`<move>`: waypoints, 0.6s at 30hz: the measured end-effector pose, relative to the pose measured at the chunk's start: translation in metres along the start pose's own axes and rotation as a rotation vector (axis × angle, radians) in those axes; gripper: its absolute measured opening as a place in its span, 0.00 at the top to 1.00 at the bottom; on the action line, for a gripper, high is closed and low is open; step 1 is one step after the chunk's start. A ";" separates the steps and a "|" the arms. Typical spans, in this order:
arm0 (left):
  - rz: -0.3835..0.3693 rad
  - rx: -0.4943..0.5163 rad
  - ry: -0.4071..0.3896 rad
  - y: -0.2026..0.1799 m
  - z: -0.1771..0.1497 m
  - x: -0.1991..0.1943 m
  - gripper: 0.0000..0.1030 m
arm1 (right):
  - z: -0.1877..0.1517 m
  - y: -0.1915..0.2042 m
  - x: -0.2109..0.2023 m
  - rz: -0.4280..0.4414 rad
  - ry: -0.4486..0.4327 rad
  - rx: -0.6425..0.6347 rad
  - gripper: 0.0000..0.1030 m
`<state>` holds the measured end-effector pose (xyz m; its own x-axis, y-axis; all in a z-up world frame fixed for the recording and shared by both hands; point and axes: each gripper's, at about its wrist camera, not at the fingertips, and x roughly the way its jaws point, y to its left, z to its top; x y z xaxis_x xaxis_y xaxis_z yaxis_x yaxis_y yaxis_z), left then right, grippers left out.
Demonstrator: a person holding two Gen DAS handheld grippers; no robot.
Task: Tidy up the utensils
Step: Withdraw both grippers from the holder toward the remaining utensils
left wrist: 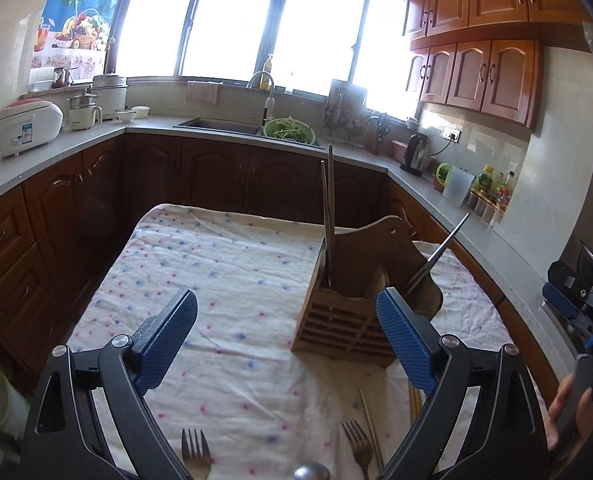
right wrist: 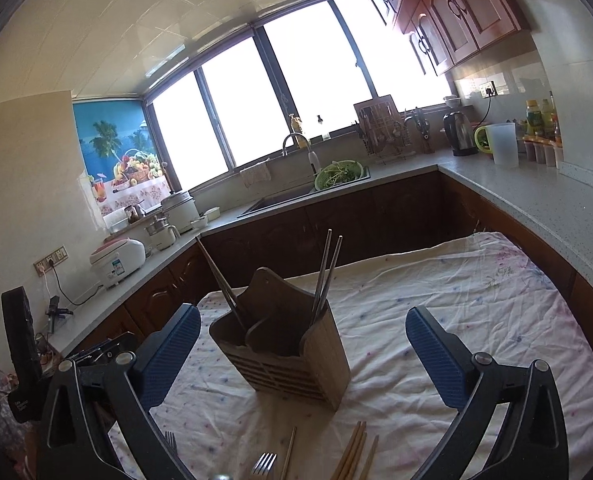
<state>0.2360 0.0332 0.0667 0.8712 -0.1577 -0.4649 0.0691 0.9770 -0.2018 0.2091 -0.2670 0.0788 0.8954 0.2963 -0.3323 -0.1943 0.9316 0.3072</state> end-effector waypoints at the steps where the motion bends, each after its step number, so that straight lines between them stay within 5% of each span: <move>1: -0.001 0.001 0.004 0.000 -0.005 -0.005 0.09 | -0.004 -0.001 -0.005 -0.002 0.005 0.001 0.00; 18: 0.001 0.021 0.164 0.000 -0.093 -0.050 0.09 | -0.087 -0.013 -0.055 -0.074 0.131 0.055 0.00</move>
<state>0.1475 0.0274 0.0100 0.7806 -0.1763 -0.5996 0.0799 0.9796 -0.1841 0.1279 -0.2773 0.0149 0.8456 0.2554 -0.4687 -0.1039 0.9401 0.3247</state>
